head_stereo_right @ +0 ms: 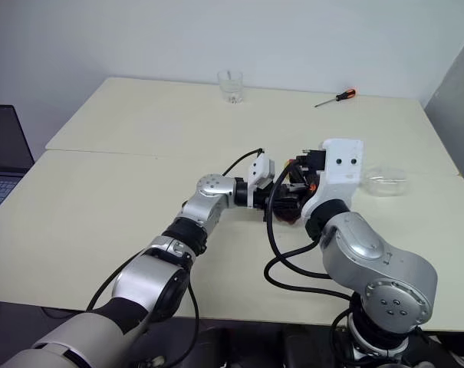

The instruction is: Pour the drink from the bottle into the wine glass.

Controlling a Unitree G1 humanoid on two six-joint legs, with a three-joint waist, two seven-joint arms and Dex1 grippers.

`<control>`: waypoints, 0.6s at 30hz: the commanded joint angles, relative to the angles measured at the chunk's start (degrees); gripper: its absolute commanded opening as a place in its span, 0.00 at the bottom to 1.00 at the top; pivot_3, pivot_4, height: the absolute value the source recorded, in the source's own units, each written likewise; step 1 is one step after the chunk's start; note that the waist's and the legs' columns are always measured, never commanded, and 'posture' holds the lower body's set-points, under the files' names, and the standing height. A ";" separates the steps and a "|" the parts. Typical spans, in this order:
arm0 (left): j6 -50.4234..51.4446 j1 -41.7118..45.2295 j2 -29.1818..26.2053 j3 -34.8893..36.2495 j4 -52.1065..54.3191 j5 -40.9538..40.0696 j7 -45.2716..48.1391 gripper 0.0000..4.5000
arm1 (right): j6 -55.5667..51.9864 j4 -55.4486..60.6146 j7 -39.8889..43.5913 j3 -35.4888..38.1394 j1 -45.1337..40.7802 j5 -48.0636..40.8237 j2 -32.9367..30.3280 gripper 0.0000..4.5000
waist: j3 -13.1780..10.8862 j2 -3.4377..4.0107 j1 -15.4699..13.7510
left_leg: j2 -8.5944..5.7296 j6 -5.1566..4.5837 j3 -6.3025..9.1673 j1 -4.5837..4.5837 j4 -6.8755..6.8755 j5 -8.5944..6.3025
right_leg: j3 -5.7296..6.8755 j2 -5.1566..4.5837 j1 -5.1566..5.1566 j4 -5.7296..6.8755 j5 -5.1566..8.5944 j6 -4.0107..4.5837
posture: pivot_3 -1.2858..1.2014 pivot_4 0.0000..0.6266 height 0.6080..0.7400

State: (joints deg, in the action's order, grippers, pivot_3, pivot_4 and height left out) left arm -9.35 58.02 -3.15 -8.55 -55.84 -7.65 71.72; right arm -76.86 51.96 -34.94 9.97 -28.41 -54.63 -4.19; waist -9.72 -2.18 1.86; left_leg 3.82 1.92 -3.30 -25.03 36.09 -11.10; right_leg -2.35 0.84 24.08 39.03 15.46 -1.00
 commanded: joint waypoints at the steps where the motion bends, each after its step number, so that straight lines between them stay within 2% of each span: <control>1: -1.01 0.80 0.25 0.79 3.30 -0.54 0.02 0.25 | -0.41 0.60 0.91 -0.04 -0.39 0.14 -0.32 0.25 | 0.00 0.00 0.00 | 0.00 0.00 0.00 0.00 0.00 0.00 | 0.01 0.00 0.00 0.00 0.00 0.00 | 0.52 0.24 1.00; 2: -1.03 0.77 0.22 0.77 3.32 -0.49 0.01 0.25 | -0.43 0.62 0.98 0.00 -0.42 0.18 -0.36 0.25 | 0.00 0.00 0.00 | 0.00 0.00 0.00 0.00 0.00 0.00 | 0.01 0.00 0.00 0.00 0.00 0.00 | 0.52 0.24 1.00; 5: -1.10 0.79 0.12 0.75 3.18 -0.39 0.01 0.25 | -0.30 0.74 1.49 0.10 -0.52 -0.15 -0.52 0.38 | 0.00 0.00 0.00 | 0.00 0.00 0.00 0.00 0.00 0.00 | 0.00 0.00 0.00 0.00 0.00 0.00 | 0.52 0.24 1.00; 9: -1.23 0.84 -0.09 0.69 2.96 -0.21 -0.01 0.25 | -0.70 1.62 1.43 0.73 -1.49 -0.26 -0.81 0.66 | 0.00 0.00 0.01 | 0.00 0.00 0.00 0.00 0.00 0.00 | 0.01 0.00 0.00 0.00 0.00 0.00 | 0.52 0.24 1.00; 13: -1.28 1.11 -0.19 0.87 2.48 -0.12 -0.58 0.25 | -1.96 1.66 1.22 0.82 -1.91 -0.24 -0.87 0.99 | 0.00 0.00 0.00 | 0.00 -0.01 0.00 0.00 0.00 0.00 | 0.00 0.00 0.00 0.01 0.00 0.00 | 0.52 0.24 1.00; 18: -1.05 0.88 -0.10 0.82 2.97 -0.30 -0.90 0.25 | -3.40 1.36 1.01 0.98 -1.37 0.27 -0.12 1.00 | 0.00 0.00 0.00 | 0.00 -0.01 0.00 0.00 0.00 0.00 | 0.00 0.00 0.00 0.00 0.00 0.00 | 0.52 0.24 1.00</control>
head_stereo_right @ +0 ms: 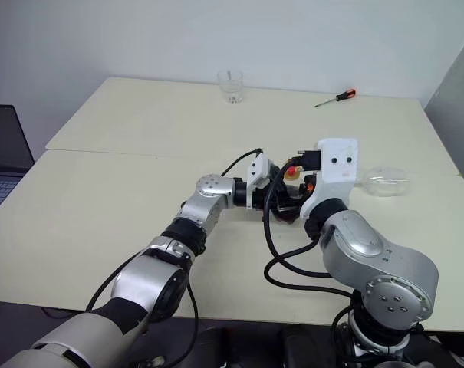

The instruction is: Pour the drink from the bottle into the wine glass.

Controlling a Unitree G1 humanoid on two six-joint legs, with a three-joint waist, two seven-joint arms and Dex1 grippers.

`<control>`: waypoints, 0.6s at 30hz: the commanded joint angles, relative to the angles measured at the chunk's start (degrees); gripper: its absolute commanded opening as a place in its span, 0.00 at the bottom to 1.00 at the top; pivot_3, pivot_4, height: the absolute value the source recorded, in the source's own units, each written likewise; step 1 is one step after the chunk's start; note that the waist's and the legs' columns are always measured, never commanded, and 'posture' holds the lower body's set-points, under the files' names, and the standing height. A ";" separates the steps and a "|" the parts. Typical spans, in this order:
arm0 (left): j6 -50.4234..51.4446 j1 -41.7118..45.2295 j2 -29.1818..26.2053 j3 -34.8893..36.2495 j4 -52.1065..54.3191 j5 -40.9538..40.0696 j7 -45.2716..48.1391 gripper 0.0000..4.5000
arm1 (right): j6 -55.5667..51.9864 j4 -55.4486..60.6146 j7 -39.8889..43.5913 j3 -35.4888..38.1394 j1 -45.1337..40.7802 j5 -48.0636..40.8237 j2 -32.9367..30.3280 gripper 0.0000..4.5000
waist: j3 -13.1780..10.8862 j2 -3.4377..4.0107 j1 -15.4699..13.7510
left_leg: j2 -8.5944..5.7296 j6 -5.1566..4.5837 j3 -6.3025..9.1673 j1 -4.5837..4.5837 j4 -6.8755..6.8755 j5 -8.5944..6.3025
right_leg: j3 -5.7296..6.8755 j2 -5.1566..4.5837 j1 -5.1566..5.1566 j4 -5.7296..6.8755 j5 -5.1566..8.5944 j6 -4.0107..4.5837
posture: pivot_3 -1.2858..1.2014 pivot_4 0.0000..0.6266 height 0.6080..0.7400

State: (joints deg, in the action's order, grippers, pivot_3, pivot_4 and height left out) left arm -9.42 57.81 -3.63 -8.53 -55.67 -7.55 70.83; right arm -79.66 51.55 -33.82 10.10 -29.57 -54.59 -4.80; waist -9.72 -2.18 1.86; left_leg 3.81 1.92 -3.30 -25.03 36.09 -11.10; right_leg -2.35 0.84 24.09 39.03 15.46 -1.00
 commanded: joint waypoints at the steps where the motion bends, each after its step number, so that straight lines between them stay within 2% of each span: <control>1: -0.96 1.04 0.39 0.77 2.87 -0.42 -0.02 0.25 | -0.85 1.69 -0.12 0.92 -0.11 0.38 0.66 1.00 | 0.00 0.00 0.00 | 0.00 0.00 0.00 0.00 0.00 0.00 | 0.00 0.00 0.00 0.00 0.00 0.00 | 0.52 0.24 1.00; 9: -0.65 -0.06 0.05 0.49 4.10 -0.46 0.63 0.25 | -1.28 0.74 1.75 2.49 0.64 2.72 0.26 1.00 | 0.00 0.00 0.00 | 0.00 0.00 0.00 0.00 0.00 0.00 | 0.00 0.00 0.00 0.00 0.00 0.00 | 0.52 0.24 1.00; 13: -0.45 -0.47 -0.03 0.40 4.79 -0.39 0.55 0.25 | -1.28 -0.11 3.60 2.87 -0.09 3.63 -0.17 0.80 | 0.00 0.00 0.01 | 0.00 0.00 0.00 0.00 0.00 0.00 | 0.01 0.00 0.00 0.00 0.00 0.00 | 0.52 0.24 1.00; 18: -0.39 -0.88 -0.30 0.32 5.31 -0.33 0.68 0.25 | -1.10 -1.63 5.95 2.81 -0.88 4.93 -0.44 0.41 | 0.00 0.00 0.01 | 0.00 -0.01 0.00 0.00 0.00 0.00 | 0.01 0.00 0.00 0.01 0.00 0.00 | 0.52 0.24 1.00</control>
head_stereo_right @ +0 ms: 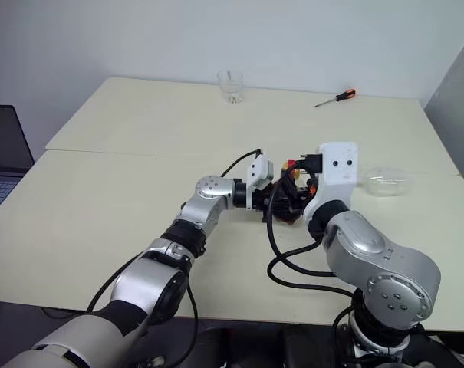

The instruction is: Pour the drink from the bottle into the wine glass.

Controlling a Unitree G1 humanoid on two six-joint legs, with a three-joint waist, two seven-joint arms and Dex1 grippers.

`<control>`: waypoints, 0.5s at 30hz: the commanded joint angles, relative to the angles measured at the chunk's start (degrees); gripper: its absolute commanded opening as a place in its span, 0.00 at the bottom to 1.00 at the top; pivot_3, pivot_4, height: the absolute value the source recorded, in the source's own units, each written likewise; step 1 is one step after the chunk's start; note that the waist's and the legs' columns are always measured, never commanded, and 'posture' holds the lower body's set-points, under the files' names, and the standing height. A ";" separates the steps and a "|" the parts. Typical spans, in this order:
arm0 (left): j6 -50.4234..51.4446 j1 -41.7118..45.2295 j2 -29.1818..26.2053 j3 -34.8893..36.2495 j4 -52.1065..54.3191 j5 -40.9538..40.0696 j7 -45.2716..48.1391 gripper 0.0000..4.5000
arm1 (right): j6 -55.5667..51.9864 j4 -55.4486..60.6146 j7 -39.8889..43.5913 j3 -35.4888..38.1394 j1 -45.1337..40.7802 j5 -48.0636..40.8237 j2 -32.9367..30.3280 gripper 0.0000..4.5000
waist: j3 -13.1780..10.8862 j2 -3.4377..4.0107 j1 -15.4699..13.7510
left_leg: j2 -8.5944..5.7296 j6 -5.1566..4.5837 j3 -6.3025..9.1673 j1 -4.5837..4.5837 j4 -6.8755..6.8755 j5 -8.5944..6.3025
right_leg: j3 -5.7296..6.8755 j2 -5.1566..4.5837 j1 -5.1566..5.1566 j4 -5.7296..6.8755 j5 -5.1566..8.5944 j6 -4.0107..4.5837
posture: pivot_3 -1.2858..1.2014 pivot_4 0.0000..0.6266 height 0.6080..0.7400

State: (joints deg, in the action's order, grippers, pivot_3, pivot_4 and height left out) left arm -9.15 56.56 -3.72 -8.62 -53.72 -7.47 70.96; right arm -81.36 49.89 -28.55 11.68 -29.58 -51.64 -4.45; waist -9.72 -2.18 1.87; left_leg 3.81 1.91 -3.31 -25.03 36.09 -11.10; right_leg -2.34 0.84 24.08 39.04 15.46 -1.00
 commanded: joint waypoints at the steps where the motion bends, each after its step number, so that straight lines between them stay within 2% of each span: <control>1: -0.65 0.28 -0.26 0.39 3.53 -0.40 0.55 0.24 | 0.68 -0.23 1.02 1.13 -0.93 2.23 -0.77 0.33 | 0.00 0.00 -0.01 | 0.00 0.00 0.00 0.00 0.00 0.00 | 0.00 0.00 0.00 0.00 0.00 0.00 | 0.52 0.24 1.00; 2: -0.63 0.24 -0.34 0.39 3.66 -0.37 0.52 0.24 | 0.88 -0.66 1.46 1.02 -1.01 2.60 -0.73 0.28 | 0.00 0.00 -0.01 | 0.00 0.00 0.01 0.00 0.00 0.00 | 0.00 0.00 0.00 -0.01 0.00 0.00 | 0.52 0.24 1.00; 7: -0.27 -0.07 -0.91 0.65 4.53 -0.28 0.60 0.24 | 2.23 -2.32 4.14 1.33 -1.29 3.99 -1.55 0.28 | 0.00 0.00 -0.01 | 0.00 0.00 0.00 0.00 0.00 0.00 | 0.01 0.00 0.00 -0.01 0.00 0.00 | 0.52 0.24 1.00; 9: 0.00 -0.45 -1.18 0.62 5.20 -0.36 0.76 0.24 | 3.17 -2.91 6.95 2.06 -1.04 3.93 -3.88 0.28 | 0.00 0.00 -0.01 | 0.00 0.00 0.00 0.00 0.00 0.00 | 0.01 0.00 0.00 -0.01 0.00 0.00 | 0.52 0.24 1.00; 11: 0.53 -0.88 -1.31 0.53 6.11 -0.43 0.82 0.24 | 5.90 -4.52 13.27 3.70 -0.44 3.17 -8.71 0.28 | 0.00 0.00 -0.01 | -0.01 0.00 -0.01 0.00 0.00 0.00 | 0.03 -0.01 0.00 -0.02 0.00 0.00 | 0.52 0.24 1.00; 15: 2.14 -1.91 -1.32 0.07 8.99 -0.76 1.45 0.24 | 13.17 -11.98 31.11 8.27 0.81 -0.69 -20.06 0.28 | 0.00 0.00 -0.06 | -0.07 -0.01 -0.04 0.00 0.00 0.00 | 0.03 -0.04 -0.03 -0.06 0.00 -0.01 | 0.52 0.24 1.00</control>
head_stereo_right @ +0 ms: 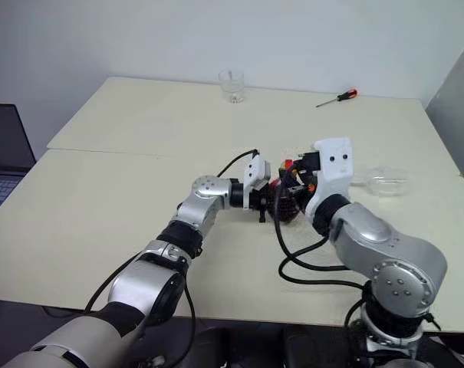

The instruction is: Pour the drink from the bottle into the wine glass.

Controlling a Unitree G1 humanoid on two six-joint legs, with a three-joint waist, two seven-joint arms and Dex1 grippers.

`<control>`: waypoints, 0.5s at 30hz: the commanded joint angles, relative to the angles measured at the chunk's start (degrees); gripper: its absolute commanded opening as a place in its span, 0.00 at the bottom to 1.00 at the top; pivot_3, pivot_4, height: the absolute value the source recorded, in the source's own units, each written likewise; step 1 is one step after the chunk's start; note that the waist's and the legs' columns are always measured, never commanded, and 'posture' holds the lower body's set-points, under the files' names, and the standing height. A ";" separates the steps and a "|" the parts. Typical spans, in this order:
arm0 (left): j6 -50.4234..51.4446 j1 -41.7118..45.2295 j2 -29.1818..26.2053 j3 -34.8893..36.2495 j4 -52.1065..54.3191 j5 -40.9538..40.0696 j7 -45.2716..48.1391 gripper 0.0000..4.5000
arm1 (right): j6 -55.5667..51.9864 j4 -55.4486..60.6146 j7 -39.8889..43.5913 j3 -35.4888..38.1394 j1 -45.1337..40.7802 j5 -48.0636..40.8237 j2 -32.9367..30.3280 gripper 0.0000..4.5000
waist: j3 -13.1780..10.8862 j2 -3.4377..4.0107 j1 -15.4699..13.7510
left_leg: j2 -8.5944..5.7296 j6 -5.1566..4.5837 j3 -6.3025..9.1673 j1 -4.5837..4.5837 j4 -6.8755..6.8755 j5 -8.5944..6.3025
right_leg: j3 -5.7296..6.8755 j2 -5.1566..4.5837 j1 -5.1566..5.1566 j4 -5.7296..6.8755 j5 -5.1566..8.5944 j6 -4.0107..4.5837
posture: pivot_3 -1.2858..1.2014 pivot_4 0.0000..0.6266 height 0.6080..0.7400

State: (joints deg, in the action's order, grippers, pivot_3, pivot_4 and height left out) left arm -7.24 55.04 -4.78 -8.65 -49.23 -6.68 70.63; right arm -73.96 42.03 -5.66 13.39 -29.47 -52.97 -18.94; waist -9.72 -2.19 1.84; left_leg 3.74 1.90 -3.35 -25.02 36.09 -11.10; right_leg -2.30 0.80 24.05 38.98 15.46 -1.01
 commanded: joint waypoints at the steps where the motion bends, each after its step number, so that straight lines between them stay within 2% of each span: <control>1: 0.88 -0.69 -0.39 0.03 5.41 -1.65 1.89 0.24 | 8.56 -6.42 13.42 5.76 0.71 1.62 -9.11 0.28 | 0.00 0.00 -0.02 | -0.01 0.00 0.00 0.00 0.00 0.00 | 0.00 0.00 0.00 -0.01 0.00 0.00 | 0.52 0.24 1.00; 4: 2.47 -1.79 -0.98 -0.28 7.88 -1.74 2.12 0.23 | 14.64 -16.52 28.12 2.95 -2.21 2.18 -16.21 0.28 | -0.01 0.00 0.07 | -0.01 0.00 0.00 0.01 0.00 0.00 | 0.00 0.02 0.00 0.01 0.00 0.00 | 0.52 0.24 1.00; 9: 5.06 -4.00 -1.03 -1.11 12.34 -1.73 1.48 0.23 | 29.41 -32.09 56.00 -10.94 -8.82 10.60 -24.21 0.28 | -0.02 0.04 0.69 | 0.04 -0.02 0.03 0.14 -0.02 0.00 | -0.01 0.12 -0.01 0.09 0.00 0.00 | 0.52 0.24 1.00; 12: 6.19 -4.78 -1.06 -1.40 14.28 -1.78 1.16 0.23 | 36.60 -41.97 64.08 -16.07 -14.20 16.05 -23.56 0.28 | -0.04 0.05 1.01 | 0.05 -0.02 0.02 0.16 0.00 0.01 | -0.02 0.15 0.00 0.12 0.00 0.01 | 0.52 0.24 1.00; 15: 6.63 -4.80 -1.16 -1.49 14.89 -1.73 0.90 0.22 | 40.72 -46.45 70.06 -18.92 -16.94 19.29 -23.68 0.28 | -0.05 0.07 0.53 | 0.04 -0.02 0.00 0.13 0.00 0.01 | -0.03 0.13 0.02 0.09 0.00 0.01 | 0.52 0.24 1.00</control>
State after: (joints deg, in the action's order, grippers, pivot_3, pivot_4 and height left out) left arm -0.06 49.79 -6.84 -9.05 -38.57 -6.92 69.88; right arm -36.84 -2.67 62.51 -6.01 -44.38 -36.95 -41.74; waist -9.77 -2.12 2.38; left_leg 3.78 1.89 -3.37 -24.92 36.10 -11.09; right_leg -2.33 0.91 24.07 39.04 15.46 -1.00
